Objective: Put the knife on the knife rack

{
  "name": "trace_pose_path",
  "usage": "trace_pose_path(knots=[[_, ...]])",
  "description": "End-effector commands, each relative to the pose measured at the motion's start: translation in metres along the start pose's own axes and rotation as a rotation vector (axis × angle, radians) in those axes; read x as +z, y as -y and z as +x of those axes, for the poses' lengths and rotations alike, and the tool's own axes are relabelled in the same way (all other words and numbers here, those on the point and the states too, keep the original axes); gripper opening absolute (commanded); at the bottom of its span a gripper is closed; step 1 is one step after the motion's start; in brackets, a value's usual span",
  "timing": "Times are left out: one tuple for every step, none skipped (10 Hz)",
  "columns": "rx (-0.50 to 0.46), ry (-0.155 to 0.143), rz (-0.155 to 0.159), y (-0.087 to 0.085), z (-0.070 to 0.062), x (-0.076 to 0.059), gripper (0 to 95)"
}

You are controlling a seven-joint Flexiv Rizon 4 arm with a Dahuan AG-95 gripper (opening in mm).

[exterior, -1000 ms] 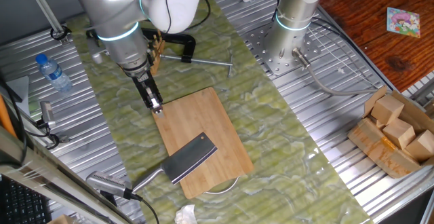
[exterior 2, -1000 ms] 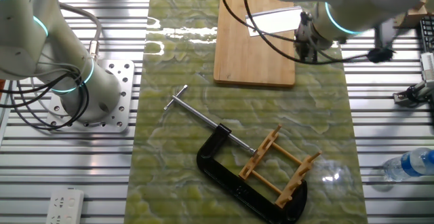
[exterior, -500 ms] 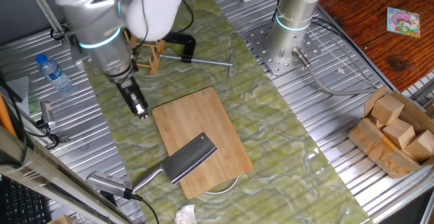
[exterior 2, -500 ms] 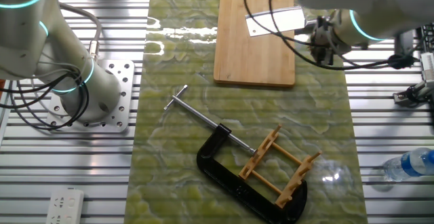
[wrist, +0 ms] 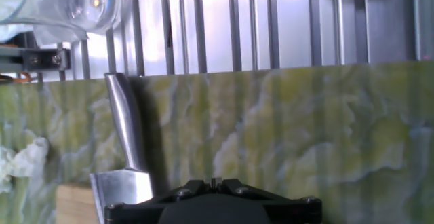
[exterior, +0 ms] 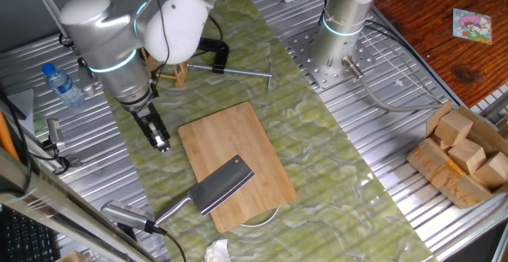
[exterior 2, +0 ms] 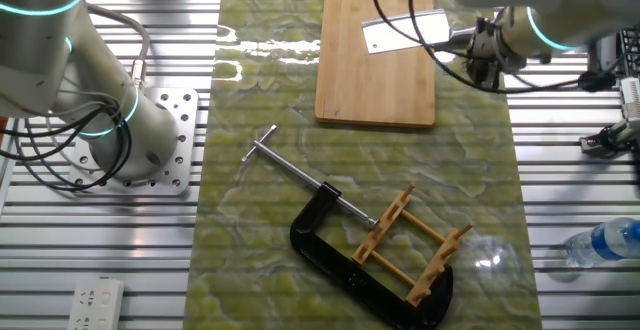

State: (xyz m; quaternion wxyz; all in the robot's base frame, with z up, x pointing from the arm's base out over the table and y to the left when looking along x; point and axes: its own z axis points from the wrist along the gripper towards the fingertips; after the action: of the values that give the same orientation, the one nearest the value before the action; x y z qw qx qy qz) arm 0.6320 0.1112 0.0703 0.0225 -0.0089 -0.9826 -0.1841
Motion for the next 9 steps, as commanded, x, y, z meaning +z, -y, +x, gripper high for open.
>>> trace_pose_path(knots=[[-0.003, -0.012, 0.012, -0.0008, 0.0038, -0.0015, 0.0], [-0.007, -0.013, 0.011, -0.0008, 0.0038, -0.0015, 0.0], [-0.013, -0.018, 0.012, -0.0008, 0.0038, -0.0015, 0.0], [-0.015, -0.03, 0.009, -0.0008, 0.0038, -0.0015, 0.0], [-0.019, -0.057, 0.008, -0.0008, 0.0038, -0.0015, 0.0], [-0.034, -0.07, 0.007, -0.0008, 0.0038, -0.0015, 0.0], [-0.05, -0.084, 0.005, -0.0008, 0.0038, -0.0015, 0.0], [-0.076, -0.095, 0.004, -0.0008, 0.0038, -0.0015, 0.0], [-0.089, -0.097, 0.0, -0.0008, 0.0038, -0.0015, 0.0]])
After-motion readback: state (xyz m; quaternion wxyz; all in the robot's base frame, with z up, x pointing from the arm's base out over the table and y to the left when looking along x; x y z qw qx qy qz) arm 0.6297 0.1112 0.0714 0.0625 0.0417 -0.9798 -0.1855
